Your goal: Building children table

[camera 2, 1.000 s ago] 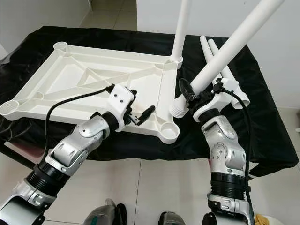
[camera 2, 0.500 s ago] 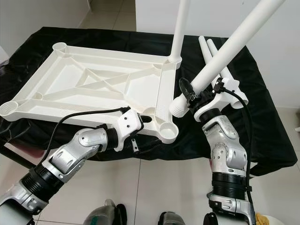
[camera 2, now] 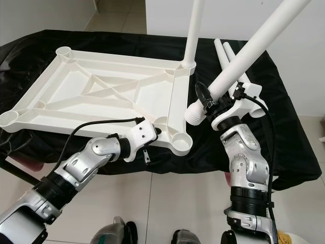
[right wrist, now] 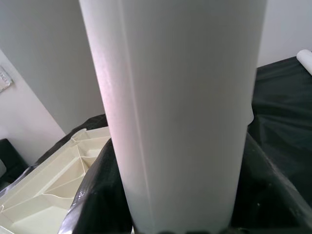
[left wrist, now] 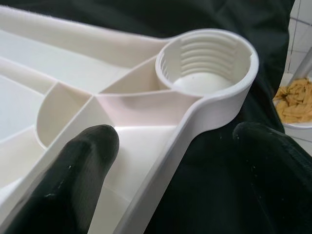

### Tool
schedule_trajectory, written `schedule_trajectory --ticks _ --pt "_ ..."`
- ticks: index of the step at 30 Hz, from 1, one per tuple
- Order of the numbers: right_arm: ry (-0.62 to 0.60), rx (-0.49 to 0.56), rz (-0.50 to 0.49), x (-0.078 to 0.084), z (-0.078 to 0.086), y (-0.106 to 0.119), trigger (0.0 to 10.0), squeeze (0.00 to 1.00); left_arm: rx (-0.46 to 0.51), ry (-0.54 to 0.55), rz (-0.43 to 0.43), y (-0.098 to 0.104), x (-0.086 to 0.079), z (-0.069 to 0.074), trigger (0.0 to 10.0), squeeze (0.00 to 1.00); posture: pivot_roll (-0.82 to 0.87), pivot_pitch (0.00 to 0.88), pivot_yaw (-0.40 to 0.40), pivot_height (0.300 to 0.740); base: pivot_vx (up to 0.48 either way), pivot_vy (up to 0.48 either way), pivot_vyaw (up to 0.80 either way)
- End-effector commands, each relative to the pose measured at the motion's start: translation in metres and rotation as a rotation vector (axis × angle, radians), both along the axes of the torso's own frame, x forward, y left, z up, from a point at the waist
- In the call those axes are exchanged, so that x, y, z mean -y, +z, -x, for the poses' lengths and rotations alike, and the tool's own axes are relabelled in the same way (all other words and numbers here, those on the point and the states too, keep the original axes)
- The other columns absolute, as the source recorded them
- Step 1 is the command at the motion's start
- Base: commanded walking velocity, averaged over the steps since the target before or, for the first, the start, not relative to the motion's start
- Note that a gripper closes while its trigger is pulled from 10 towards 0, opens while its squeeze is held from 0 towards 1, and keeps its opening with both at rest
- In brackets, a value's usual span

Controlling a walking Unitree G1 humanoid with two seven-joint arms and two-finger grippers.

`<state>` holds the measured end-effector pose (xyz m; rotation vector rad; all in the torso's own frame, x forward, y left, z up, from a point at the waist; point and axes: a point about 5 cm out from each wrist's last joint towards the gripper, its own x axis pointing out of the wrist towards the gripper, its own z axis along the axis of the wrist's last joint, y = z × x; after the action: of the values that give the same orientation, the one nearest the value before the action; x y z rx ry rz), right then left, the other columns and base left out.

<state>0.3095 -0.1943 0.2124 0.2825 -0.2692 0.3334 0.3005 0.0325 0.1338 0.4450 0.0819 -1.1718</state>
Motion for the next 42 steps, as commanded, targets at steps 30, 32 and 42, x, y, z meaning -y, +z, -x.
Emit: schedule_trajectory --ticks 30,32,42 --pt "-0.011 0.024 -0.015 0.0 0.005 0.002 10.0 0.0 -0.048 0.193 -0.129 -0.011 -0.012 -0.03 1.5 0.0 -0.04 0.083 0.071 0.74 0.0 0.0 0.0" --pt "-0.011 0.023 -0.014 -0.001 0.004 0.002 10.0 0.0 -0.041 0.194 -0.132 -0.011 -0.012 -0.031 5.0 0.0 -0.04 0.083 0.071 0.74 0.0 0.0 0.0" --pt "0.005 0.007 0.011 -0.004 0.004 0.001 10.0 0.0 -0.043 0.193 -0.122 -0.009 -0.01 -0.031 10.0 0.0 -0.04 0.076 0.067 0.74 0.0 0.0 0.0"
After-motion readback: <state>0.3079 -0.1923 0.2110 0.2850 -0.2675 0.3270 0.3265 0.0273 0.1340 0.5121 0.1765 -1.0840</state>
